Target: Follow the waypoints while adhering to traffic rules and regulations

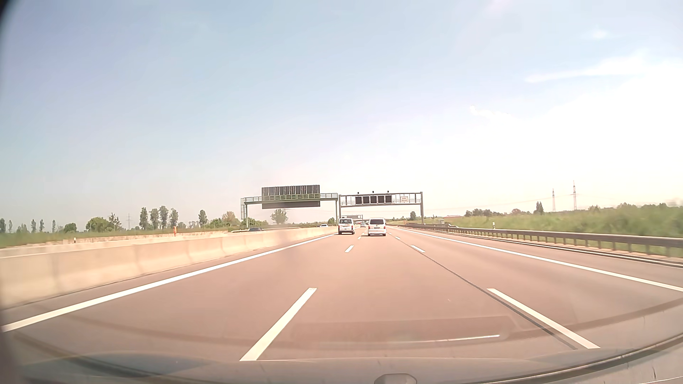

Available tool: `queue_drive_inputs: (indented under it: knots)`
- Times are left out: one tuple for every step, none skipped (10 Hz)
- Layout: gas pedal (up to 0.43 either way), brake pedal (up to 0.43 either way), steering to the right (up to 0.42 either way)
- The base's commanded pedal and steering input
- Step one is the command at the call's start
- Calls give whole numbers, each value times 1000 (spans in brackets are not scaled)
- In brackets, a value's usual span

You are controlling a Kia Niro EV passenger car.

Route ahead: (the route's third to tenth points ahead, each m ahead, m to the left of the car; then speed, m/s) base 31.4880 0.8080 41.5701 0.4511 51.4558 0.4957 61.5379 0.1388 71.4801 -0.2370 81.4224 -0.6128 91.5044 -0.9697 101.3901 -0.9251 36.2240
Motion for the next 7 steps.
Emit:
queue_drive_inputs:
  knots:
    - [390, 0, -4]
    - [390, 0, -3]
    - [390, 0, -3]
    - [390, 0, -3]
    - [378, 0, -3]
    - [370, 0, -3]
    - [350, 0, -3]
